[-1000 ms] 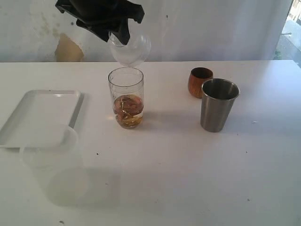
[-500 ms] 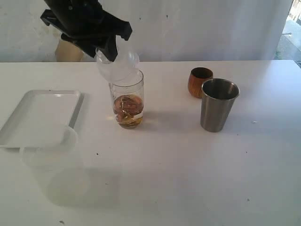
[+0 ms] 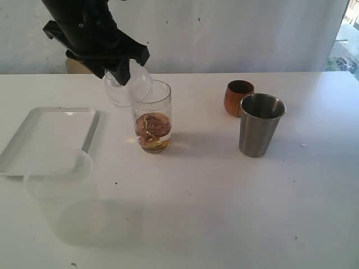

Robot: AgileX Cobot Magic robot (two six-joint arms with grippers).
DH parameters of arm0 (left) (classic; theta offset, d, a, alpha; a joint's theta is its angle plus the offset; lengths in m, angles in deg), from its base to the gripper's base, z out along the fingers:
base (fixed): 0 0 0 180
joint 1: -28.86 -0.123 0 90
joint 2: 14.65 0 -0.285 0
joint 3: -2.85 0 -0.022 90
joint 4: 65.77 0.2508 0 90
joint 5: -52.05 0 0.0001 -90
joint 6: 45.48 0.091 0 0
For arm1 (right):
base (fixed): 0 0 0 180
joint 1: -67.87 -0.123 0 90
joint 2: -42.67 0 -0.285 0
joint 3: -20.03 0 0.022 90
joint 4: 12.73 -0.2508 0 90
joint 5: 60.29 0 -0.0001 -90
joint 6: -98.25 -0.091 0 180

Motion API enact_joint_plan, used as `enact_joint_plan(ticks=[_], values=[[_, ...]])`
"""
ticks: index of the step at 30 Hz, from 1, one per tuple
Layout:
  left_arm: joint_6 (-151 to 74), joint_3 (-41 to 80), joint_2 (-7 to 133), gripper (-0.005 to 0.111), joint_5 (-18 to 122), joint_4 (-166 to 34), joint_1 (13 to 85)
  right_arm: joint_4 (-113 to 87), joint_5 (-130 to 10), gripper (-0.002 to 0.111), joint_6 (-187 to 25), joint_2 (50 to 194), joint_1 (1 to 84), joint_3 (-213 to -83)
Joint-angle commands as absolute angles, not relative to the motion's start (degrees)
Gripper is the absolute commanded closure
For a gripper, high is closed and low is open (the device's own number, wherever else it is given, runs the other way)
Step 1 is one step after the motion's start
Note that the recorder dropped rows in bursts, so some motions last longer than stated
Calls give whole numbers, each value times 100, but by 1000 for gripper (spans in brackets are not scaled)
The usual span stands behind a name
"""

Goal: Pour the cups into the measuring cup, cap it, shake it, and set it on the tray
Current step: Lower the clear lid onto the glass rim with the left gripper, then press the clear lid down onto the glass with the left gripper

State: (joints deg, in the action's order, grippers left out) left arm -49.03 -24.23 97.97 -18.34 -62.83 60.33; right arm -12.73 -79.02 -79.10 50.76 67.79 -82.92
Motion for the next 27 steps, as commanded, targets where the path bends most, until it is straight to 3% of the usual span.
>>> enact_joint_plan(ticks=[1,27], values=[[-4906,-2464,9823,107,-1614,-6577,6034,-1273,-7863,108,-7916,5045,6807,-8275],[-4827,-2464,10069,107,-619,-6678,6034,-1273,-7863,108,-7916,5045,6807,-8275]])
